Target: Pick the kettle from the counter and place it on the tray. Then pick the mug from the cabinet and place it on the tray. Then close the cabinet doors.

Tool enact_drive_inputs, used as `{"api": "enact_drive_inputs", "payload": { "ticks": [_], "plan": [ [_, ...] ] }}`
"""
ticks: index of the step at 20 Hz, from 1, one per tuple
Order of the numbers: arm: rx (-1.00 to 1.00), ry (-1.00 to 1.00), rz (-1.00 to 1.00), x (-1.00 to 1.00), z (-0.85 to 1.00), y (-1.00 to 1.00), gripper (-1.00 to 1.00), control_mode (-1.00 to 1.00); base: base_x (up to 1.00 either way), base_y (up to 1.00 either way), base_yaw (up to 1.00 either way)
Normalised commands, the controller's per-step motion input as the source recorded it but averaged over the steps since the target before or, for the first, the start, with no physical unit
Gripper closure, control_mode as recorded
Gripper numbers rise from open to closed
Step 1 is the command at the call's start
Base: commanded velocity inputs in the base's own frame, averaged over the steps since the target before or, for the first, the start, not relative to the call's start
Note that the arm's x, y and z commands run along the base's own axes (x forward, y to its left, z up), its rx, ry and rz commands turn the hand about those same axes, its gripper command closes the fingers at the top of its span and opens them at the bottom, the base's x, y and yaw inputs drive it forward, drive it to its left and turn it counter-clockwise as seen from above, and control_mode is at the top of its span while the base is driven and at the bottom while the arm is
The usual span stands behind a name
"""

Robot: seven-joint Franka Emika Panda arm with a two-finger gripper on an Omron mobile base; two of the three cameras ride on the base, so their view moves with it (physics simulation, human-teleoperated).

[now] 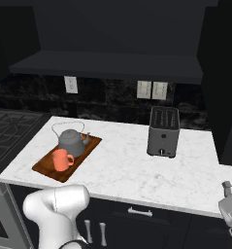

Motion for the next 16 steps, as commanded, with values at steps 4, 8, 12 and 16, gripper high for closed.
{"api": "enact_drive_inputs", "payload": {
  "ticks": [4, 8, 12, 16],
  "plan": [
    [0.17, 0.0, 0.0, 0.34, 0.16, -0.05, -1.0, -1.0, 0.0, 0.0, 0.0],
    [0.16, 0.0, 0.0, 0.34, 0.23, -0.13, -1.0, -1.0, 0.0, 0.0, 0.0],
    [0.1, -0.01, -0.03, 0.23, 0.2, -0.14, -1.0, -1.0, 0.0, 0.0, 0.0],
    [0.04, -0.09, -0.04, 0.21, 0.15, -0.06, -1.0, -1.0, 0.0, 0.0, 0.0]
  ]
}}
